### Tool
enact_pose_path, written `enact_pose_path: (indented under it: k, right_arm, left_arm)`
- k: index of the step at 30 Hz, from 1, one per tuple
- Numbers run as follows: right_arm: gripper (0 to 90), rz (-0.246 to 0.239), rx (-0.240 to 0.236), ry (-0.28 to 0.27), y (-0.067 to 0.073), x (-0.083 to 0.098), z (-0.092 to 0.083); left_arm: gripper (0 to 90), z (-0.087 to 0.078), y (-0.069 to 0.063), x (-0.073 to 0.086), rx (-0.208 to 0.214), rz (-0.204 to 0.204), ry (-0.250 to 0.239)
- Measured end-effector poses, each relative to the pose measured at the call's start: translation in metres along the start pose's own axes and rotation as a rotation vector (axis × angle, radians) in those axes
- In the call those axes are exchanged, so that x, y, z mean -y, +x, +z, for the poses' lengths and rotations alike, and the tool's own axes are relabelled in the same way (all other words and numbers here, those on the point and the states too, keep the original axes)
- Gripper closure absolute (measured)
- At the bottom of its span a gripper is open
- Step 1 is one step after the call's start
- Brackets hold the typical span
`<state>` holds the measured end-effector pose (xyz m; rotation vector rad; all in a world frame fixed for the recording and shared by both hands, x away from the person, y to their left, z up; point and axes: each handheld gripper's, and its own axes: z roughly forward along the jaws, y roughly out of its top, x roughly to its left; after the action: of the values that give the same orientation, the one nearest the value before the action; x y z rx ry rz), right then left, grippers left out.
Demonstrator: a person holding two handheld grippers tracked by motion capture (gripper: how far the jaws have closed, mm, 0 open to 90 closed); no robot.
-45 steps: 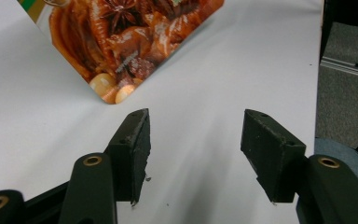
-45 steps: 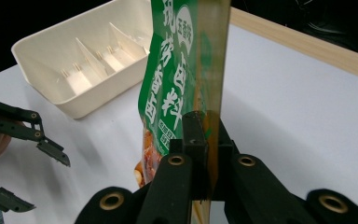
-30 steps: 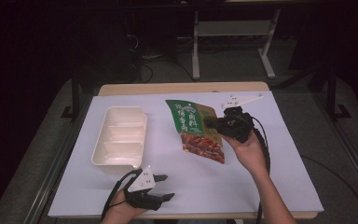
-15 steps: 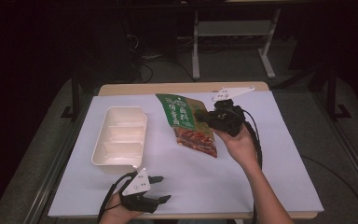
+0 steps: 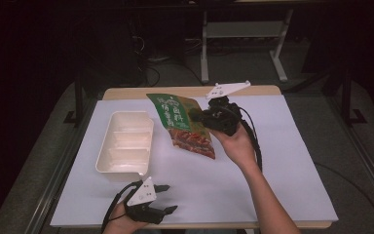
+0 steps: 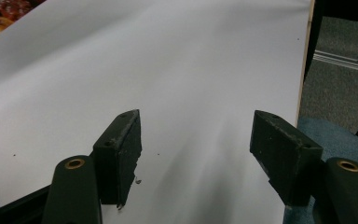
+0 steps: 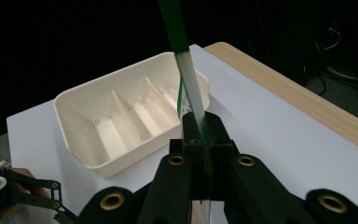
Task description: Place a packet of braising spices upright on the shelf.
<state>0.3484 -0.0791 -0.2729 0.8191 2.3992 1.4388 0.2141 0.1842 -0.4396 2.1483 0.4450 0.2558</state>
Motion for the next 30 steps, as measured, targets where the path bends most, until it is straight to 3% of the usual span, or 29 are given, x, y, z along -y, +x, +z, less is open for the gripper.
enact_pose_path:
  k: [4,30]
  right_arm:
    - [89.5,-0.01,-0.012,-0.002,0.004,-0.008,0.006]
    - [89.5,-0.051,-0.077,-0.034,0.024,-0.045,0.035]
  left_arm:
    - [33.1,-0.001,0.001,0.0,0.002,0.021,0.004]
    - [31.9,-0.002,-0.003,0.002,0.011,0.016,-0.008]
